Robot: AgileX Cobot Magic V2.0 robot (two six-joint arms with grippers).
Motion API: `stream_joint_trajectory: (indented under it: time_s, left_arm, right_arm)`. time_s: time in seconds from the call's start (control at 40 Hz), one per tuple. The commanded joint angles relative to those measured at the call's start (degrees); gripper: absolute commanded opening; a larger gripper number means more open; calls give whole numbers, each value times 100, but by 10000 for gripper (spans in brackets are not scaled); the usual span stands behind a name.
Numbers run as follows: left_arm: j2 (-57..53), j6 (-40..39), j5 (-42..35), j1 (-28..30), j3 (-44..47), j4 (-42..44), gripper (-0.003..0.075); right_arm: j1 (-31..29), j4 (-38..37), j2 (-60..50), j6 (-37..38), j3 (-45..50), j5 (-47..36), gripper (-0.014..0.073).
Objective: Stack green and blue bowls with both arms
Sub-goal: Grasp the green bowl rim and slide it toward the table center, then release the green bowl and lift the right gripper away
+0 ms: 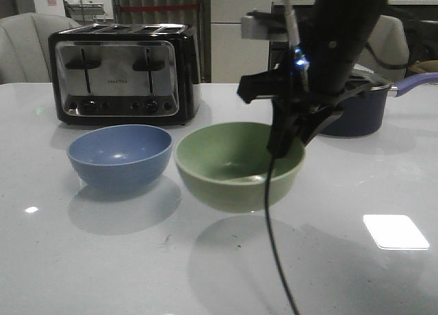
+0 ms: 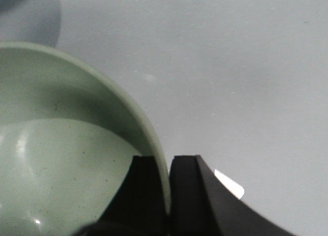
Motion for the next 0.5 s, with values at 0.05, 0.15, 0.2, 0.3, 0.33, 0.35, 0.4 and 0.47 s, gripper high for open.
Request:
stream_joint_trajectory:
  time_s: [0.05, 0.15, 0.2, 0.3, 0.33, 0.35, 0.4, 0.47]
  left_arm:
    - [-3, 0, -450, -12, -175, 0, 476]
    - [-3, 0, -450, -12, -175, 0, 476]
    - [-3, 0, -450, -12, -175, 0, 476]
    - [-3, 0, -450, -12, -175, 0, 476]
    - [-3, 0, -450, -12, -175, 0, 476]
    - [-3, 0, -450, -12, -175, 0, 476]
    - [-3, 0, -450, -12, -175, 0, 476]
    - [-3, 0, -482, -12, -175, 0, 476]
  right_arm:
    - [246, 37, 3, -76, -136, -333, 110]
    - [273, 37, 110, -76, -136, -400, 181]
    - [273, 24, 159, -76, -136, -414, 252]
    - [273, -108, 182, -76, -136, -458, 386]
    - [273, -114, 162, -76, -136, -467, 403]
    - [273, -129, 141, -76, -136, -473, 416]
    - [273, -143, 30, -76, -136, -522, 425]
    - [273, -143, -281, -76, -123, -577, 425]
